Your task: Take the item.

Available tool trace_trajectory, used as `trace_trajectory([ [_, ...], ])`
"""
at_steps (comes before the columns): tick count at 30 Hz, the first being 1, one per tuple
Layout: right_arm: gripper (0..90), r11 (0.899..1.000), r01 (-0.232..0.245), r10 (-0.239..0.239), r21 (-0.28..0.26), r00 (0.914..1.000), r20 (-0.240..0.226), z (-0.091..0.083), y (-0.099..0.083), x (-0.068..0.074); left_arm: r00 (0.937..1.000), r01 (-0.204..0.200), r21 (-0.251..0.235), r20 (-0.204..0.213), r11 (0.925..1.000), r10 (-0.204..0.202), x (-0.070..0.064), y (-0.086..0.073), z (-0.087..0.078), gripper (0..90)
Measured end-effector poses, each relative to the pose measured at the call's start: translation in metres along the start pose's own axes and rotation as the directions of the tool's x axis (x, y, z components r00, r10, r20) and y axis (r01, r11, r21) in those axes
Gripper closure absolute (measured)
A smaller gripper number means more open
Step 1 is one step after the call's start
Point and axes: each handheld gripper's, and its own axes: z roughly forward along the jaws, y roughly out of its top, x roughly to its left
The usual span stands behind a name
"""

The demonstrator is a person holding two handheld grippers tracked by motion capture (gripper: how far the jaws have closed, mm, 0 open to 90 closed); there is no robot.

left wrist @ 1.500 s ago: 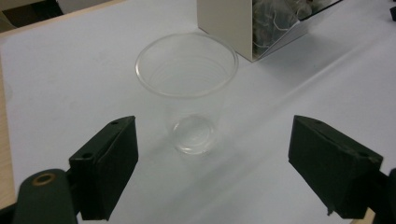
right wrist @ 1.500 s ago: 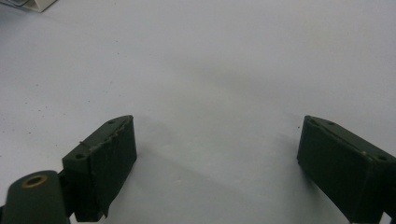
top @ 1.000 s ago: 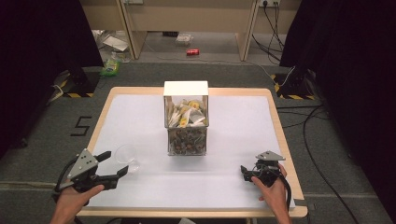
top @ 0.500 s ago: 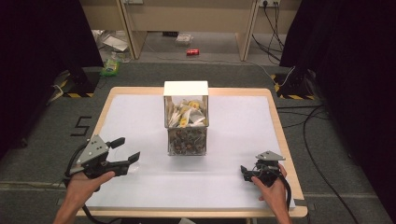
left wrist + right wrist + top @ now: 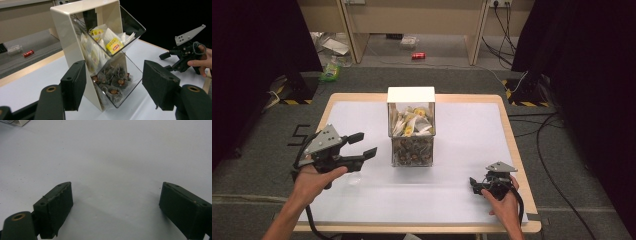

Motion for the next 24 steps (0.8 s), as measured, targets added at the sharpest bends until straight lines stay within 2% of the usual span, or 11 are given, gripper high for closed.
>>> trace_trajectory([
  [7, 12.3, 1.0, -0.003, 0.003, 0.001, 1.0, -0.001, 0.0, 0.0, 0.0, 0.9999, -0.012, -0.005, 0.007, 0.9999, 0.012, -0.004, 0.021, 0.019, 40.4],
  [9, 12.4, 1.0, -0.002, 0.002, 0.001, 1.0, -0.001, 0.0, 0.0, 0.0, 0.9996, -0.016, 0.007, 0.021, 0.9998, 0.016, -0.006, 0.026, 0.026, 40.4],
  [12, 12.4, 1.0, -0.002, 0.002, 0.003, 1.0, -0.001, 0.0, 0.0, 0.0, 0.9994, -0.029, 0.023, 0.02, 0.9993, 0.029, -0.009, 0.033, 0.04, 42.4],
  [20, 12.4, 1.0, 0.002, -0.002, 0.002, 1.0, -0.001, 0.0, 0.0, 0.0, 0.9997, -0.019, 0.031, 0.014, 0.9993, 0.019, -0.01, 0.04, 0.064, 47.4],
  [24, 12.4, 1.0, -0.001, 0.001, 0.003, 1.0, 0.0, 0.0, 0.0, 0.0, 0.9999, -0.013, 0.052, 0.01, 0.9986, 0.013, -0.009, 0.043, 0.077, 48.7],
])
